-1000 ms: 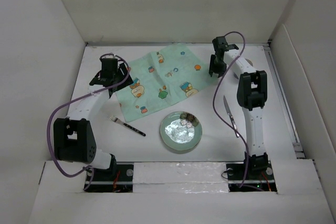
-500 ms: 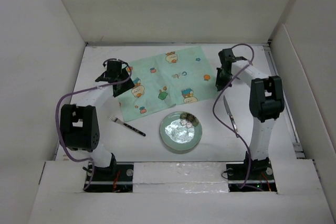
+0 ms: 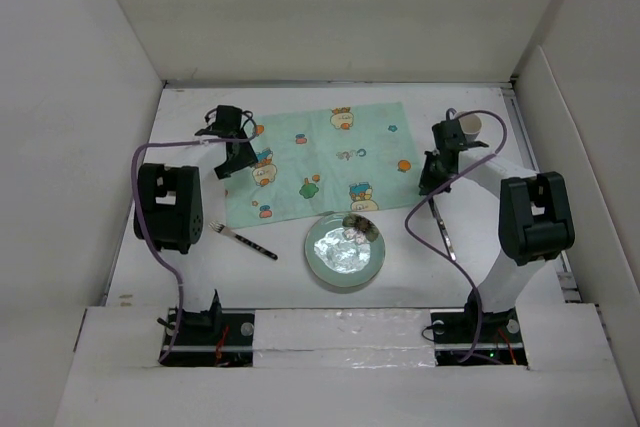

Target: Set the dinner table for one person

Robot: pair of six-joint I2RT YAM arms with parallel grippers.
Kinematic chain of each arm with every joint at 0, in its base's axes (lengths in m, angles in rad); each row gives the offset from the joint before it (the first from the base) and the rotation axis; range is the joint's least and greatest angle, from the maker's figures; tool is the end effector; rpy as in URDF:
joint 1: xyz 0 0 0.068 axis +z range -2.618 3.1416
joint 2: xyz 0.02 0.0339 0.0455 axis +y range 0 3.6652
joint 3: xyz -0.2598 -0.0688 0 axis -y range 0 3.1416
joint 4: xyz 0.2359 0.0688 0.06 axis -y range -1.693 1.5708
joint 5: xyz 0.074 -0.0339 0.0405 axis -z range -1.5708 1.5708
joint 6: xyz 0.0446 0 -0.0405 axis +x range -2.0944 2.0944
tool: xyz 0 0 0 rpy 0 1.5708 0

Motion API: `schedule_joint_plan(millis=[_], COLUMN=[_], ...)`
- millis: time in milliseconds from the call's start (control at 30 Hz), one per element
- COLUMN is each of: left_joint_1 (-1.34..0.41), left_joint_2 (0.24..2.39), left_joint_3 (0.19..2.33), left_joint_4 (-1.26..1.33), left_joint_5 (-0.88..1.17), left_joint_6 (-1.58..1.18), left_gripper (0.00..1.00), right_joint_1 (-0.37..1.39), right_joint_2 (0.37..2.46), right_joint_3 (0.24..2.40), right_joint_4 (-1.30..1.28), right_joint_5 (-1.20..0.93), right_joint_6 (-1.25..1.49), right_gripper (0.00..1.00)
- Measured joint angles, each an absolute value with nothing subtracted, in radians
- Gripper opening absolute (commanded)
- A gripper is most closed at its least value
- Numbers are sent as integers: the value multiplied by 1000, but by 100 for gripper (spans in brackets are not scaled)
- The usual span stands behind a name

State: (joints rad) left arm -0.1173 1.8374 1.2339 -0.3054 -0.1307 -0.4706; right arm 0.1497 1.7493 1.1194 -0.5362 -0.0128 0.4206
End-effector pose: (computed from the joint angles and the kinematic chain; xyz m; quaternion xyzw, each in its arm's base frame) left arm 0.3874 -0.0398 0.1864 -0.1867 0.9253 -0.0348 0.3282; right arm 0.3349 0.0511 0.1697 0.1310 0.9708 0.0625 0.1911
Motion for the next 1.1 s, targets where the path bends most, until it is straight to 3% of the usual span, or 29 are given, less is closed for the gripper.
schedule_joint_plan(millis=[500,1100], left_joint_1=[-118,-103], left_joint_2=[2065,2184], left_joint_3=[1504,1726], left_joint_4=[-380,-437], left_joint_5=[-241,-275], left_joint_6=[-435,-402], left_gripper=[58,58], right_joint_1=[150,150], right_joint_2=[1807,1762], right_joint_3=[1153,1087], right_joint_4=[-488,-486], right_joint_5=[-72,-91], right_joint_6=[380,347], right_gripper=[5,4])
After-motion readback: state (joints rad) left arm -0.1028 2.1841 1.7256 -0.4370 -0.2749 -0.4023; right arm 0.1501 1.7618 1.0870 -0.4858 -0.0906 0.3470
